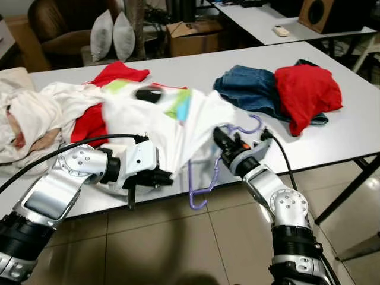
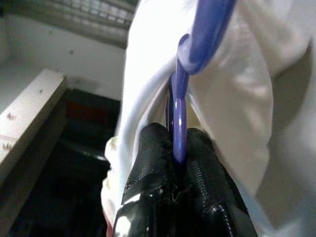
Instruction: Hang hanger
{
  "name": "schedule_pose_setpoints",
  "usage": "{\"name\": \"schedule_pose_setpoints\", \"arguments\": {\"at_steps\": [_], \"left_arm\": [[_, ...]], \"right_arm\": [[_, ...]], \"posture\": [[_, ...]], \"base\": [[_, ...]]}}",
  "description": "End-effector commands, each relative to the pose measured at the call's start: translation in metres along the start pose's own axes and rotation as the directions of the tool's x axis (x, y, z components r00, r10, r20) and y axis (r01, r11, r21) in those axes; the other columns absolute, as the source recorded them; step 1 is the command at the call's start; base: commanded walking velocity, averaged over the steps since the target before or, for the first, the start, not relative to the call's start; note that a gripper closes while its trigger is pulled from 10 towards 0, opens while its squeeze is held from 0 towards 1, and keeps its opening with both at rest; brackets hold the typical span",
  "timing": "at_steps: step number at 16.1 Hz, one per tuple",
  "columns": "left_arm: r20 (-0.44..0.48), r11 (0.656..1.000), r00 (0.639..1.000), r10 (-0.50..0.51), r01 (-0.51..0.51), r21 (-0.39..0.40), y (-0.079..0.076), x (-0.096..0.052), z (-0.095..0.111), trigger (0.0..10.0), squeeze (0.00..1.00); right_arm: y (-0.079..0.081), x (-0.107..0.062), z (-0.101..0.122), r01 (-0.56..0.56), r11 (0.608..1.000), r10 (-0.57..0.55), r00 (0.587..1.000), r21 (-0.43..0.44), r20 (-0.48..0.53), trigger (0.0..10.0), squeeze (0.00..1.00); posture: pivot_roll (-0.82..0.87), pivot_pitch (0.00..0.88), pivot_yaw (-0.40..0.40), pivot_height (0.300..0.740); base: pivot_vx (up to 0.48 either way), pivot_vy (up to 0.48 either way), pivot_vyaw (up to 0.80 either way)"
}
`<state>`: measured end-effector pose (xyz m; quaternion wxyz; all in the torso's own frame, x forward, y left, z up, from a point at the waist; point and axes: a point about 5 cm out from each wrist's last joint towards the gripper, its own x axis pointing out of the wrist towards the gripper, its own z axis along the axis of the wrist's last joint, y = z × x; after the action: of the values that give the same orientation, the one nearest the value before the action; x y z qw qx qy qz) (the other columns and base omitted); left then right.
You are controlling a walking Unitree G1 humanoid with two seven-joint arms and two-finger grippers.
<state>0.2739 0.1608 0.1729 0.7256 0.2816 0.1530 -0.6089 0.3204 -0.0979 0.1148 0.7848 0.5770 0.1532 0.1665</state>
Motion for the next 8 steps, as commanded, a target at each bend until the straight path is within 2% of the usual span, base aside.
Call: {"name": "schedule_pose_setpoints", "arguments": {"at_steps": [1,3,5,8], "left_arm": [[-0.008,0.999,0.999,-0.034,0.034,-0.015,-0.002,-0.005,0.002,0.0,0.0],[-0.021,0.998,0.999,-0.05,0.049,-0.033,-0.003,-0.008,0.001,0.0,0.0],[0.056,0.996,0.996,-0.068,0.07,-0.045,-0.003,-0.009,0.013,0.0,0.0],[0.197,0.989,0.974,-0.115,0.13,-0.067,-0.006,-0.001,0.033,0.0,0.0]], "right_arm": [[0.018,0.013,0.0,-0.055,0.996,0.052,0.997,0.067,0.051,10.0,0.0],[0.019,0.021,0.0,-0.051,0.993,0.044,0.997,0.104,0.065,10.0,0.0],[0.022,0.029,-0.003,-0.052,0.985,0.038,0.995,0.164,0.088,10.0,0.0],[0.028,0.039,-0.008,-0.055,0.982,0.037,0.994,0.178,0.102,10.0,0.0]], "posture": [[-0.13,0.0,0.032,0.74],[-0.11,0.0,0.024,0.74],[-0.09,0.0,0.012,0.74],[-0.08,0.0,0.008,0.74]], "base": [[0.0,0.0,0.0],[0.0,0.0,0.0],[0.0,0.0,0.0],[0.0,0.0,0.0]]}}
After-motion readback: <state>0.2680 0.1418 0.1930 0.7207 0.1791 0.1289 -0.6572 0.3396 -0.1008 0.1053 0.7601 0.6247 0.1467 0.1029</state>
